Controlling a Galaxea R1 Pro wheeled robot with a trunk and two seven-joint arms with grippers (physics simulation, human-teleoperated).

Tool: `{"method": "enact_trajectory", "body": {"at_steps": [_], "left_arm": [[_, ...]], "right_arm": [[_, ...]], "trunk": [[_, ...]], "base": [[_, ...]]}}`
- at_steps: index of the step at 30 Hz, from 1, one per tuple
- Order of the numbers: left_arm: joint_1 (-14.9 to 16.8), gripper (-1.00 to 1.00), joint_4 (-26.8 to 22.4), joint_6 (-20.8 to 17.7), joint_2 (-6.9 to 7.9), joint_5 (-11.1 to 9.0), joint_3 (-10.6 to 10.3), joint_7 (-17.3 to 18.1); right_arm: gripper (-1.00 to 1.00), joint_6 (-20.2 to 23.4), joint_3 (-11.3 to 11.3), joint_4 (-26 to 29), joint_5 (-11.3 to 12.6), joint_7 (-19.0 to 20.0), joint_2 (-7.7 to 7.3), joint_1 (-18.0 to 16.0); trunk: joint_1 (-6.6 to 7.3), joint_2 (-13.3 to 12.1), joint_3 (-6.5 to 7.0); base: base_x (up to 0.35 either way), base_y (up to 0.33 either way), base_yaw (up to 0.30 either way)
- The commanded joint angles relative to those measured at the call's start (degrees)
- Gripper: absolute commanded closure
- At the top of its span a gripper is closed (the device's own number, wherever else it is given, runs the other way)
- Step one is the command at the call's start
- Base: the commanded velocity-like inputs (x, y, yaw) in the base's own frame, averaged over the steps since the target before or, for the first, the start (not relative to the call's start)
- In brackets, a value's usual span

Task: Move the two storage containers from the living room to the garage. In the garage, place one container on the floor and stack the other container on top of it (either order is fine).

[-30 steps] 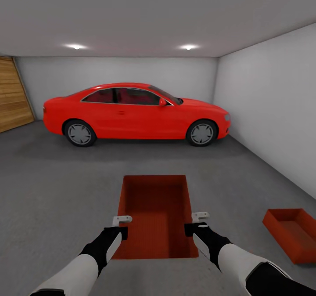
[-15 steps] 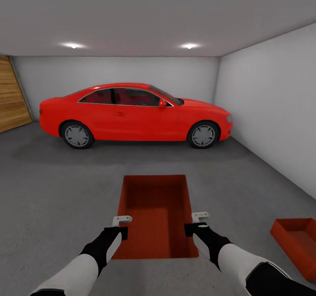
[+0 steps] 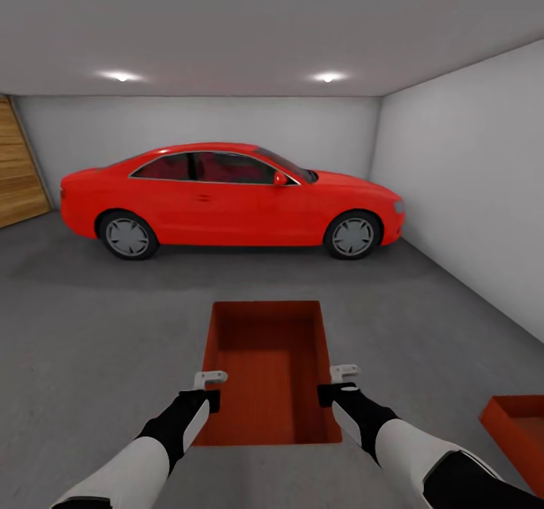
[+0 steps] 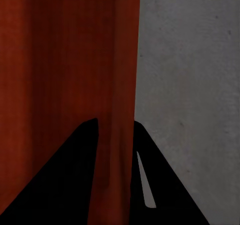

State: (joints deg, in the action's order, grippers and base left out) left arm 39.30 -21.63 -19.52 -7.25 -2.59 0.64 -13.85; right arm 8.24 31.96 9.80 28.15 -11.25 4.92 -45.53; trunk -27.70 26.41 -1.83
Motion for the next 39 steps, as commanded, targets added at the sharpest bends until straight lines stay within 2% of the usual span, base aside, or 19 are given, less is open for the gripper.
{"method": "enact_trajectory", "body": {"at_steps": [1,12,32,39], "left_arm": [[0.0,1.0,0.1,-0.3,1.8,-1.2,-0.5,-0.4],[0.0,1.0,0.1,-0.2,1.8,-1.2,-0.5,-0.4],[0.0,1.0,0.1,-0.2,1.8,-1.1,-0.5,-0.4],[0.0,1.0,0.1,-0.2,1.8,-1.1,-0.5,-0.4]], "right_arm": [[1.0,-1.8,0.6,0.3,-0.2,-0.3,-0.7,-0.1],[1.0,-1.8,0.6,0.3,-0.2,-0.3,-0.7,-0.1],[1.0,-1.8,0.6,0.3,-0.2,-0.3,-0.84,-0.1],[1.0,-1.8,0.6,0.3,-0.3,-0.3,-0.74,-0.1]], "trunk": [[-0.06,0.1,-0.13],[-0.06,0.1,-0.13],[-0.06,0.1,-0.13],[-0.06,0.1,-0.13]], "base": [[0.322,0.0,0.0],[0.297,0.0,0.0],[0.141,0.0,0.0],[0.15,0.0,-0.194]]}}
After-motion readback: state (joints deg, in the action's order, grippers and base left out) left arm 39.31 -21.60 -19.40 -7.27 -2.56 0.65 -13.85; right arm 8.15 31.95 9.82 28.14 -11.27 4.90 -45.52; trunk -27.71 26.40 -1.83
